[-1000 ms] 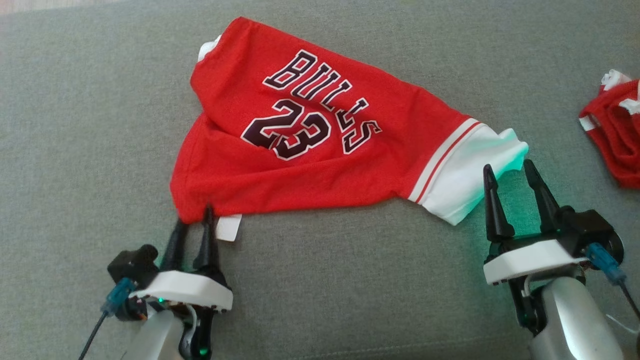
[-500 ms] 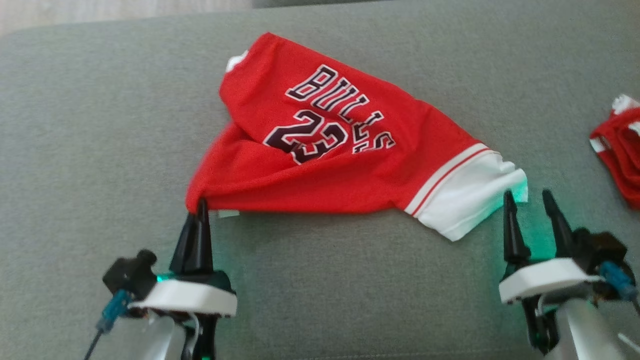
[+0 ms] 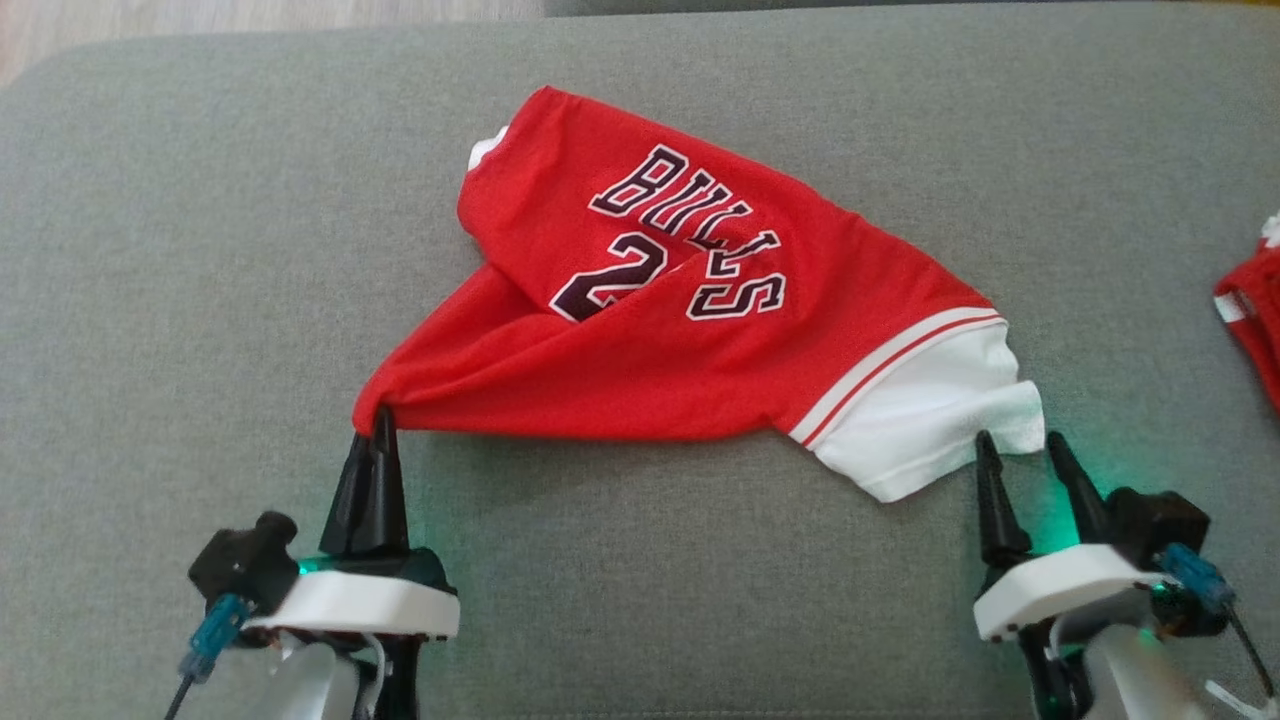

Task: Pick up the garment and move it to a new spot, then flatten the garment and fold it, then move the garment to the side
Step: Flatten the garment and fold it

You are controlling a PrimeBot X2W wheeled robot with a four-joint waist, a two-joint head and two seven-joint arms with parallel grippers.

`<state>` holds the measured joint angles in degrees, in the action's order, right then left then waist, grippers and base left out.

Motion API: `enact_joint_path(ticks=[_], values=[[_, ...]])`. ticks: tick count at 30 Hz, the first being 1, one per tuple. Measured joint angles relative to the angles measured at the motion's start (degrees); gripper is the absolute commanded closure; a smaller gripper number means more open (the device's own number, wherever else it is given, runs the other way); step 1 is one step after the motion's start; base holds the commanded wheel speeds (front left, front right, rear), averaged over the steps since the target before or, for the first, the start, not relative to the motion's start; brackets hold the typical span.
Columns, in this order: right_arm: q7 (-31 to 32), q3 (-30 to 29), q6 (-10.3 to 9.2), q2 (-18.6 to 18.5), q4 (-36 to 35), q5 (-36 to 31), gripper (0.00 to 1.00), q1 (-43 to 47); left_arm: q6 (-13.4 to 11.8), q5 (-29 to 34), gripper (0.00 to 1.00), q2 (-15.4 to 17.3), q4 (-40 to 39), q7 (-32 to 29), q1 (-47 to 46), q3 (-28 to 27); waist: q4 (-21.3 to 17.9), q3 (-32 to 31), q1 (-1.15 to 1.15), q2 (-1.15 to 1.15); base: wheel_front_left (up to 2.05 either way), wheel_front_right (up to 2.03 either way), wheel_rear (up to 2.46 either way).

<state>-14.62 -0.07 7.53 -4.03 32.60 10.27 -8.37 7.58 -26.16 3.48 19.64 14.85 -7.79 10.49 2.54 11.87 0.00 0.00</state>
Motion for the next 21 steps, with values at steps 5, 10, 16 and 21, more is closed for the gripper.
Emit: enact_joint_path(ticks=[5,10,16,21], values=[[-0.02,1.7,0.0,0.01,2.69,2.45,0.0,-2.58,0.0,0.01,1.0,-0.16,0.19,0.0,-0.21,0.44,0.42,1.13,0.0,0.0,0.0,0.0,0.0],[-0.35,3.1,0.0,-0.07,4.55,4.75,0.0,-4.66,0.0,0.01,1.0,-0.18,0.4,0.0,-0.77,0.7,0.58,1.76,0.0,0.0,0.0,0.0,0.0],[-0.83,5.43,0.0,-0.62,6.71,7.84,1.0,-5.78,0.0,0.01,1.0,-0.13,0.65,0.0,-1.59,0.71,0.7,1.85,0.0,0.0,0.0,0.0,0.0],[-0.62,5.68,0.0,-0.87,6.64,10.23,1.0,-6.15,0.0,0.01,1.0,-0.1,0.67,0.0,-1.59,0.68,0.71,1.3,0.01,0.0,0.0,0.0,0.0]])
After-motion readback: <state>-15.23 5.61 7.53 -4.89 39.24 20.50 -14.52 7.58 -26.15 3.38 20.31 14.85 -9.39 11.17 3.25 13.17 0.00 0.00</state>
